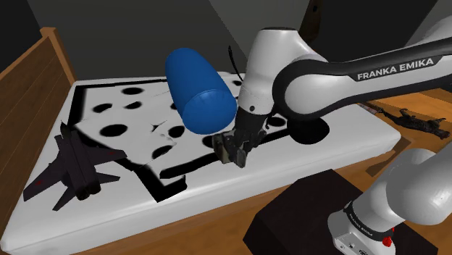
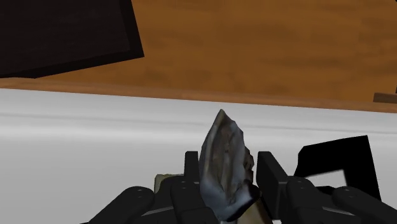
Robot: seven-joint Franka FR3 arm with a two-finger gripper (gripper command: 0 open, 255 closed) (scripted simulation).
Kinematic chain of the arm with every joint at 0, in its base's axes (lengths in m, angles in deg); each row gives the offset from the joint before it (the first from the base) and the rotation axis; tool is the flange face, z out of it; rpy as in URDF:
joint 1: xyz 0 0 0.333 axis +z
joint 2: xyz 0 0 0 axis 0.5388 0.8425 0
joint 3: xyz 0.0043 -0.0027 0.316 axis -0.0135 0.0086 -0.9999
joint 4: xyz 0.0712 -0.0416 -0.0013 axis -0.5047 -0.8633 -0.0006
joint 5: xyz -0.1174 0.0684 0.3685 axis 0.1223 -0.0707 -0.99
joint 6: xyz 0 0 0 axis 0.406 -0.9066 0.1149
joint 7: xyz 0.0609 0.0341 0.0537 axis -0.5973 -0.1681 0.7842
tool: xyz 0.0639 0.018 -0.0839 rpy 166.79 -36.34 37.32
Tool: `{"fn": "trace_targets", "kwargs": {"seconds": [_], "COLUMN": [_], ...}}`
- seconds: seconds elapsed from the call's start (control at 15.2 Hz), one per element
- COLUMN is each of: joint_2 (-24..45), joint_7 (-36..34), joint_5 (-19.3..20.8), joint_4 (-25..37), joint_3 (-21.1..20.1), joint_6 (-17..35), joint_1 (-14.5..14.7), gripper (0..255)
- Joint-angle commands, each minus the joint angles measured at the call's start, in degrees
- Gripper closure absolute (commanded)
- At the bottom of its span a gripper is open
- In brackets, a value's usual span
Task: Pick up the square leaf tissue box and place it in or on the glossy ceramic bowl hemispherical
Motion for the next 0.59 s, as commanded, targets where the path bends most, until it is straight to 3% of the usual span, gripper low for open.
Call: {"fn": "trace_targets", "kwargs": {"seconds": [0.0, 0.53], "joint_2": [-0.6, -2.5], "joint_7": [-0.1, -0.5], "joint_5": [0.0, 0.3], "joint_4": [1.1, 5.7], "joint_3": [0.3, 1.4], "joint_6": [-1.7, -8.1], "joint_1": [0.0, -0.2], "gripper": [255, 255]}}
